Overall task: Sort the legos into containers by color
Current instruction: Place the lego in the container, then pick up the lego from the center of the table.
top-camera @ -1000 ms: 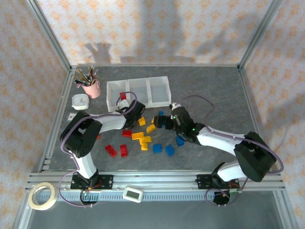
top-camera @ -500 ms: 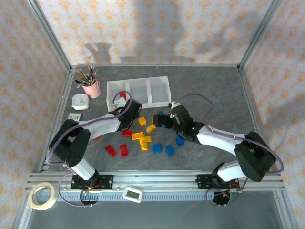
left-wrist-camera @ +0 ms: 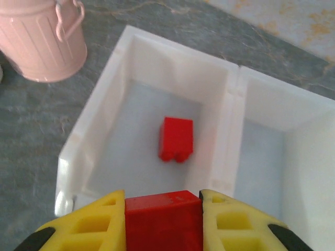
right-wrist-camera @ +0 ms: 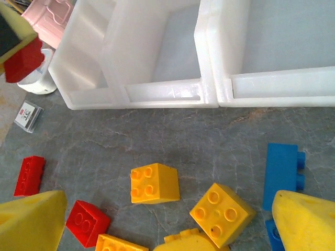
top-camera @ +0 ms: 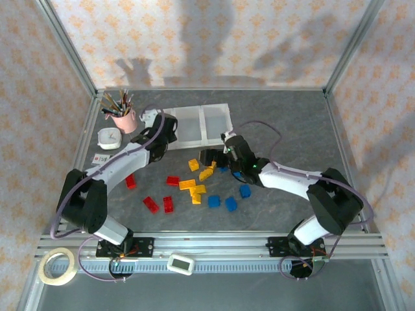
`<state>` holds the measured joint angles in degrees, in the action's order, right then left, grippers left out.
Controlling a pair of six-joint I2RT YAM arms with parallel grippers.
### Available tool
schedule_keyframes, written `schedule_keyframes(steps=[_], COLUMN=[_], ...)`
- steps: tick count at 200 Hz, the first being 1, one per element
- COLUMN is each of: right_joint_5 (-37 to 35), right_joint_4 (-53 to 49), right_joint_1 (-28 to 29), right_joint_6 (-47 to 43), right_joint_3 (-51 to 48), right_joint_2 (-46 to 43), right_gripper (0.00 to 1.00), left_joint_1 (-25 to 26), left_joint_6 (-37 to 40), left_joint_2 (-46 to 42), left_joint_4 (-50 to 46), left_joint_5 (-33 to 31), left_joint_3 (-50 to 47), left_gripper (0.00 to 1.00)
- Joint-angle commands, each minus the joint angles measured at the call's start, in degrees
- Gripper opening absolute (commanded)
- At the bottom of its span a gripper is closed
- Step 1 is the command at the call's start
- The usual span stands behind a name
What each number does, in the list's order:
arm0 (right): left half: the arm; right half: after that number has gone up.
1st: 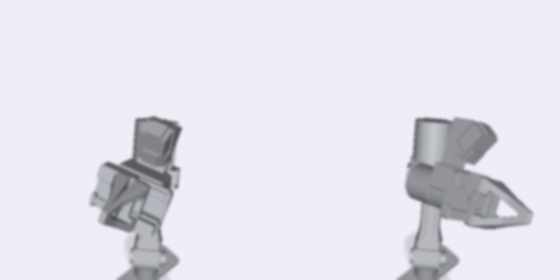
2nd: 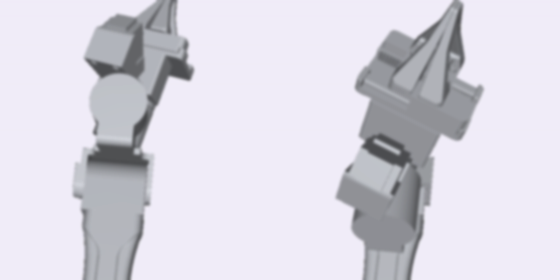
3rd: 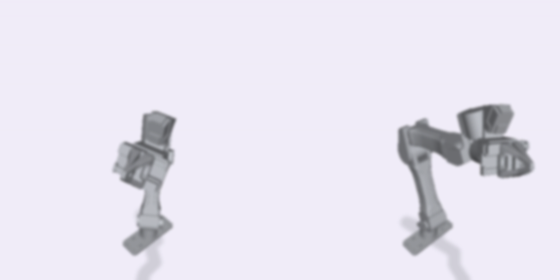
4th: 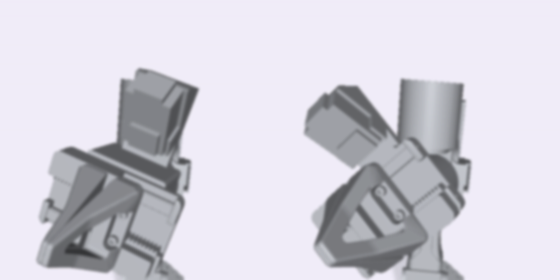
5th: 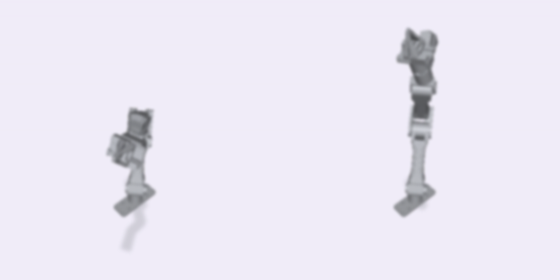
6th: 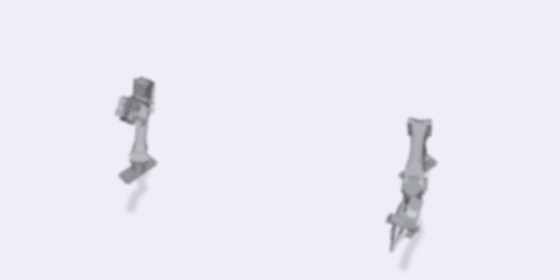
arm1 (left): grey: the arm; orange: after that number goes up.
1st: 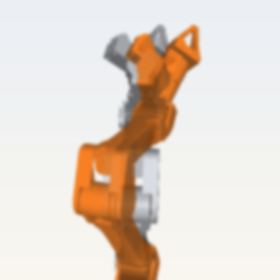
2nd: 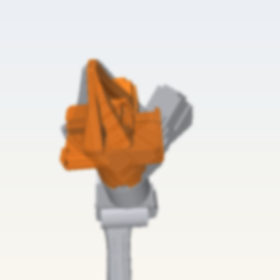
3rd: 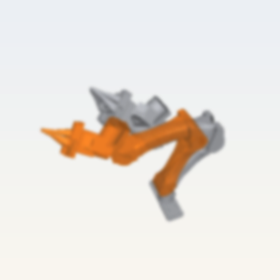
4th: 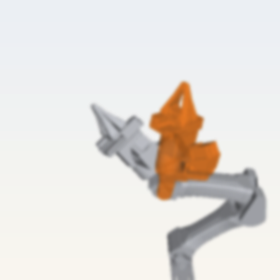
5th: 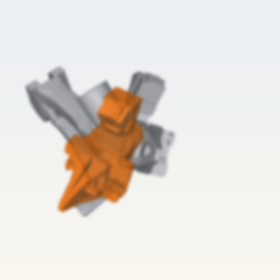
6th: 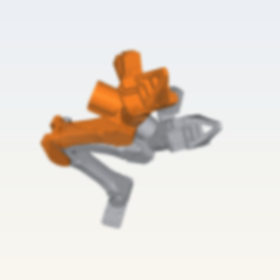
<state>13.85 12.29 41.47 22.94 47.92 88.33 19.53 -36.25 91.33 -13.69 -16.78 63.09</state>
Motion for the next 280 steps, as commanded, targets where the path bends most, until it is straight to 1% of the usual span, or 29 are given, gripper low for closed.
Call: schedule_keyframes(steps=[1,39,58,70,91,105,123,140,162,180,195,220,261,269,272,280], right_joint_5=[-0.1,0.2,0.5,0.6,0.7,0.8,1.0,1.4,2.6,3.2,3.5,4.4,3.5,3.1,3.0,2.9], right_joint_4=[2.4,2.7,2.5,2.2,1.5,0.9,0.1,-0.8,-2.8,-5.3,-6.8,-7.4,-8.3,-8.0,-7.9,-7.3], right_joint_1=[0.3,0.4,0.4,0.4,0.4,0.4,0.4,0.5,0.5,0.6,0.9,1.5,4.7,5.4,5.6,6.1], right_joint_6=[1.1,1.6,1.6,1.5,1.1,0.8,0.3,0.0,-0.7,-1.4,-1.9,-2.1,-3.8,-3.8,-3.8,-3.4], right_joint_3=[2.7,3.9,4.2,4.5,5.0,5.3,5.6,5.7,5.6,5.6,5.0,2.5,-0.3,-0.7,-1.0,-1.7], right_joint_2=[1.5,2.9,3.3,3.4,3.2,3.0,2.5,1.7,0.8,0.6,0.0,-1.6,-3.3,-3.6,-3.6,-3.8], right_gripper=[1.0,1.0,1.0,1.0,1.0,1.0,1.0,1.0,1.0,1.0,1.0,1.0,1.0,1.0,1.0,1.0], left_joint_1=[-1.7,-4.1,-4.9,-5.2,-5.3,-5.2,-5.3,-5.2,-4.7,-3.6,-1.7,3.0,8.9,9.7,10.0,10.4], left_joint_6=[5.5,7.4,7.5,7.8,8.2,8.4,8.4,8.3,7.7,7.1,6.3,5.3,3.0,3.0,1.5,1.0], left_joint_2=[4.8,13.0,15.9,17.1,17.3,16.5,14.5,11.3,5.6,0.7,-3.2,-8.1,-11.6,-11.8,-11.9,-11.8], left_joint_4=[-2.0,-4.3,-5.2,-5.6,-6.1,-6.2,-6.6,-6.6,-6.0,-6.3,-7.1,-8.9,-11.7,-11.6,-11.5,-11.5], left_joint_5=[-0.3,-1.9,-2.6,-2.2,-2.3,-1.8,-0.8,2.7,7.2,9.3,9.6,9.9,12.2,12.5,12.6,12.8], left_joint_3=[4.2,11.7,14.3,15.4,16.7,16.7,16.0,13.9,8.7,3.8,-0.5,-6.8,-14.1,-15.3,-15.7,-16.6], left_gripper=[0.26,0.29,0.36,0.46,0.55,0.58,0.59,0.59,0.6,0.6,0.61,0.66,0.72,0.73,0.73,0.73])
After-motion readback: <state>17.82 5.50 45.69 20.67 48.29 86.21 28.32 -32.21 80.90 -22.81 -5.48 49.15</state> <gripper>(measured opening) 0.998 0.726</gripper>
